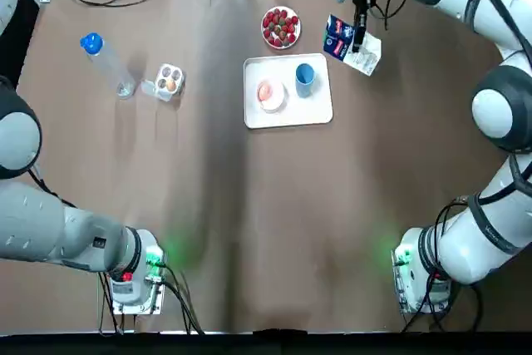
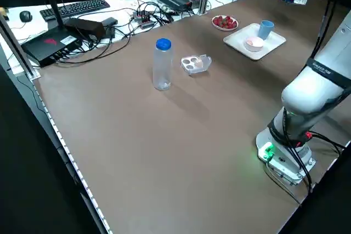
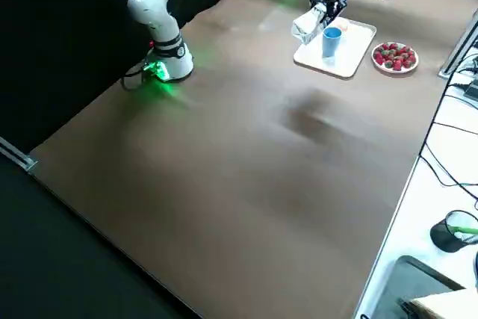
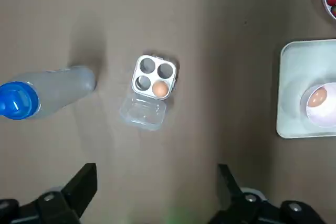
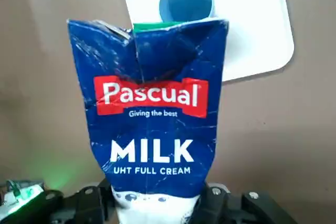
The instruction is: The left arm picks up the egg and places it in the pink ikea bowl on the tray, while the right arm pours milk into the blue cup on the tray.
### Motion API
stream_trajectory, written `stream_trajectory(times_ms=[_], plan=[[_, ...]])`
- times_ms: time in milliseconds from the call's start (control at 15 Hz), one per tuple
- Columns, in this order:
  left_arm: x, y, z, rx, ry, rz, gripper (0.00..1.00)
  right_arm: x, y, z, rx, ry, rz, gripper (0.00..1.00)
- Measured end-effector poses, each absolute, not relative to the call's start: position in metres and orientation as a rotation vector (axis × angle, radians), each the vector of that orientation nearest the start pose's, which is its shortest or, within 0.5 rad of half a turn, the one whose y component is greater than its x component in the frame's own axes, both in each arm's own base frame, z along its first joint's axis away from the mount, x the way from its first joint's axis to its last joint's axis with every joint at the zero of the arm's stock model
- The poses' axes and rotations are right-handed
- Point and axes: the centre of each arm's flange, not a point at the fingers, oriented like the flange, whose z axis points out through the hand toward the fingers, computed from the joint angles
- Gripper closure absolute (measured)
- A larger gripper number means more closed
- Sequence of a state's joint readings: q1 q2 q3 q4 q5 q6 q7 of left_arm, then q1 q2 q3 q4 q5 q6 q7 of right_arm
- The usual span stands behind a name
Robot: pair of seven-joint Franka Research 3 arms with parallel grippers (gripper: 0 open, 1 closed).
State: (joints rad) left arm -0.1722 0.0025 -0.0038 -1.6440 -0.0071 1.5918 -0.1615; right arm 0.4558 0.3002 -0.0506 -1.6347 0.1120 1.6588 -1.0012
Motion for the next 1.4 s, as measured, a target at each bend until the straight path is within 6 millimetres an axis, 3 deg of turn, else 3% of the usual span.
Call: stream_trajectory(times_ms=[200,600,1400], plan=[[0.546,-0.098,0.589,-3.138,0.022,0.091,0.00,0.551,0.278,0.426,-2.382,-1.823,0.380,0.46],[0.546,-0.096,0.588,-3.137,0.017,0.095,0.00,0.547,0.291,0.429,-2.462,-1.780,0.384,0.46],[0.546,-0.096,0.586,-3.136,0.017,0.101,0.00,0.530,0.329,0.392,-2.501,-1.898,0.516,0.45]])
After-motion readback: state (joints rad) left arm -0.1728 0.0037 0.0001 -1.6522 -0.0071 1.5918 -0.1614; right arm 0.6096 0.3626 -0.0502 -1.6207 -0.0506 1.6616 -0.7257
